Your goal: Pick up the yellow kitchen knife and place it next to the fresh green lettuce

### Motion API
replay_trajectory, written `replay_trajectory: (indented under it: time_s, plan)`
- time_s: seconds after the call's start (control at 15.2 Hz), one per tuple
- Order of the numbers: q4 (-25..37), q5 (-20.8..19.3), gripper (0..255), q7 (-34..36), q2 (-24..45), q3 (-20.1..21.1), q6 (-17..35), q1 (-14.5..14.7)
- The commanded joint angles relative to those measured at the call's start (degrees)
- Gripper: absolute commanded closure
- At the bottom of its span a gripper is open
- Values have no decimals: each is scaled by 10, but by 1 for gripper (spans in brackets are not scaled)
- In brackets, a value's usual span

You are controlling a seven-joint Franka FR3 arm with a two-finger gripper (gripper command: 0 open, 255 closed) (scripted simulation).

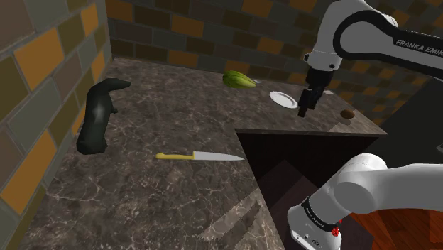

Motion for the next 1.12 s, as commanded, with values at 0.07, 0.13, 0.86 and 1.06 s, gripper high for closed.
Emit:
replay_trajectory:
  time_s: [0.07,0.13,0.86,1.06]
  plan:
    - [1,2,0,-6,15,4,15,8]
    - [2,5,0,-12,30,9,30,17]
    - [44,20,0,-79,196,66,171,99]
    - [62,20,0,-95,241,84,202,119]
